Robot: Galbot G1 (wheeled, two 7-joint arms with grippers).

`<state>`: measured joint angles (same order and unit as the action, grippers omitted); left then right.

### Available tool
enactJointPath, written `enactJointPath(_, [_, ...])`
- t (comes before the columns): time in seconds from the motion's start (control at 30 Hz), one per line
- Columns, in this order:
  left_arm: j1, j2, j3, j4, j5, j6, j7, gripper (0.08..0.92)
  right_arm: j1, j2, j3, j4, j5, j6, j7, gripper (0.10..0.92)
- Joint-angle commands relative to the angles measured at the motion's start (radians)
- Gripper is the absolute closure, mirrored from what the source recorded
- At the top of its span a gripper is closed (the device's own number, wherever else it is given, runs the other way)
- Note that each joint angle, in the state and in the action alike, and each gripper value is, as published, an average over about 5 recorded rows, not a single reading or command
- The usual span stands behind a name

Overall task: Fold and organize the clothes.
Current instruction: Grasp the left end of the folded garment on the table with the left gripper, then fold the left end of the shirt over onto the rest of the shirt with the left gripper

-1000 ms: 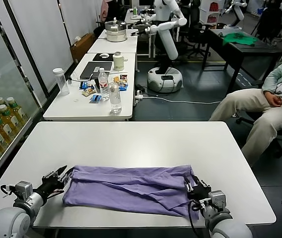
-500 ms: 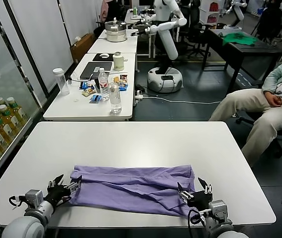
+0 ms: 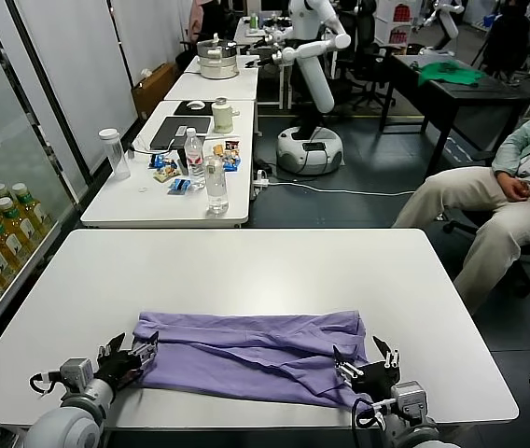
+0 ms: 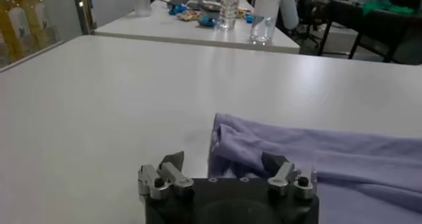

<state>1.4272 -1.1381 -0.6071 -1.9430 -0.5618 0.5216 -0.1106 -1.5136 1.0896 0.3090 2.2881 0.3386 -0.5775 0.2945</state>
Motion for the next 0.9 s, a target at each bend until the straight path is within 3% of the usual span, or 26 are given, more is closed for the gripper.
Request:
enactJointPath(0.03, [0.004, -0.014, 0.029, -0.011, -0.007, 0.012, -0.038, 0.345, 0.0, 0.004, -0.004, -0.003, -0.006, 0.0, 0.004, 0.203])
enactJointPath(0.4, [-0.013, -0.027, 0.037, -0.019, 0.133, -0.014, -0.071, 0.666, 0.007, 0.008, -0.006, -0.015, -0.006, 0.0, 0.006, 0.203])
enactJointPath(0.6, [-0.034, 0.01, -0.06, -0.093, 0.176, -0.017, -0.079, 0.836, 0.03, -0.001, -0.018, -0.003, -0.004, -0.001, 0.013, 0.203])
enactJointPath(0.7, [-0.03, 0.038, -0.165, -0.116, 0.241, -0.003, -0.072, 0.882, 0.039, -0.009, -0.017, 0.002, -0.002, -0.001, 0.013, 0.203])
enactJointPath(0.9, [0.022, 0.087, -0.405, -0.062, 0.406, -0.002, -0.032, 0.888, 0.052, -0.019, -0.005, 0.004, 0.006, -0.001, 0.012, 0.203])
